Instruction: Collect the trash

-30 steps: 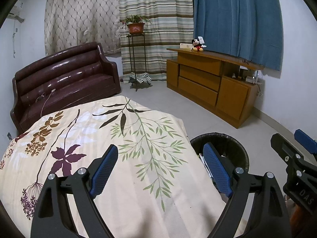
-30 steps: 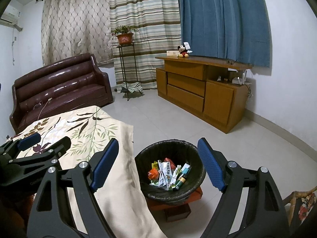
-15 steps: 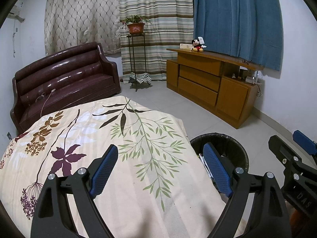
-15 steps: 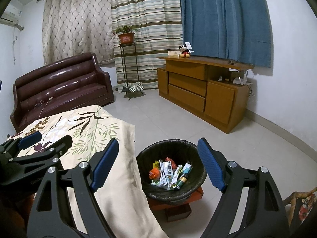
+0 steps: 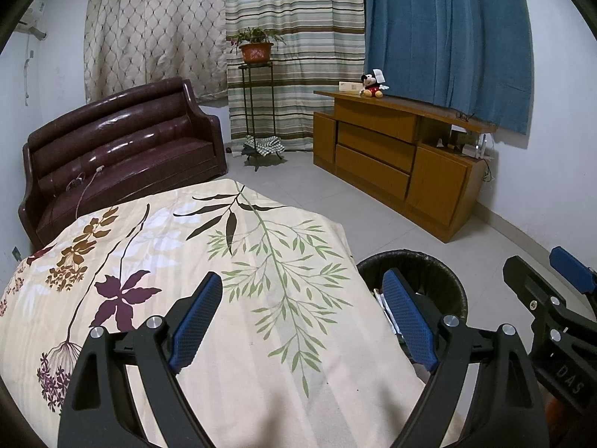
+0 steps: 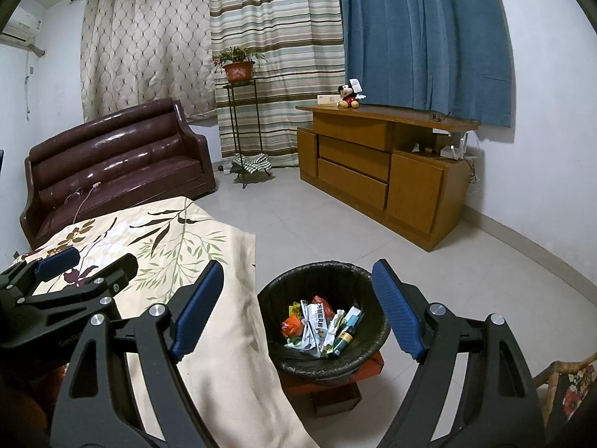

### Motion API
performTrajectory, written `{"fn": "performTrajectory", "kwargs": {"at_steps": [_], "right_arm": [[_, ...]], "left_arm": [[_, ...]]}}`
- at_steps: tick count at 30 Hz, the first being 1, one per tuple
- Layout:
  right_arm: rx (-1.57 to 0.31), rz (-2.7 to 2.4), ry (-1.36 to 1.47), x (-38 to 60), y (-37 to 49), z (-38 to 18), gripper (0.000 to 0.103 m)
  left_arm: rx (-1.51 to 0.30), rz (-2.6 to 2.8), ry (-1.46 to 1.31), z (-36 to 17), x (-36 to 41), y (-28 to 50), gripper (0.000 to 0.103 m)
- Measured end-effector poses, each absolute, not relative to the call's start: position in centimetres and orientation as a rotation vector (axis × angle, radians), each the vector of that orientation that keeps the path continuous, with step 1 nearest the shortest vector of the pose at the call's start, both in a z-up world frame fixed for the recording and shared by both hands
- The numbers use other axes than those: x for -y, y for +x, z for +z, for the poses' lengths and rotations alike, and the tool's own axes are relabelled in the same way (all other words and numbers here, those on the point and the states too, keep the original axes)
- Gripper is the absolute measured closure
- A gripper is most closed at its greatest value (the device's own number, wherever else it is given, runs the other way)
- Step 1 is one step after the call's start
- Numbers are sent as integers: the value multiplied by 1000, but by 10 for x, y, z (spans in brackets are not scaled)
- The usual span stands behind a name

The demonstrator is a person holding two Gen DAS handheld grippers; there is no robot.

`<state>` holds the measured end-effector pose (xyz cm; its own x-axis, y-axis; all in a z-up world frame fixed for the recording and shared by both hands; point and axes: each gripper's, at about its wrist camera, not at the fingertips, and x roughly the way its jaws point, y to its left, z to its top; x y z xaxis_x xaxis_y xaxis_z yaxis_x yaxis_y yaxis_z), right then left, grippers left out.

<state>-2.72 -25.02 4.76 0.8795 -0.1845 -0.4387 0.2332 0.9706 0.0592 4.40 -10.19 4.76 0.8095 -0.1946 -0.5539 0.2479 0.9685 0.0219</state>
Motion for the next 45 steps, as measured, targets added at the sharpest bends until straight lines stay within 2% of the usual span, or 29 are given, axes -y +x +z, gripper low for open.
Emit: {"fn": "performTrajectory", "kwargs": {"at_steps": [45], "right_arm": [[-448, -216, 108, 248, -26, 48, 23]], "left_arm": [[-592, -271, 106, 43, 111, 46, 18]]}}
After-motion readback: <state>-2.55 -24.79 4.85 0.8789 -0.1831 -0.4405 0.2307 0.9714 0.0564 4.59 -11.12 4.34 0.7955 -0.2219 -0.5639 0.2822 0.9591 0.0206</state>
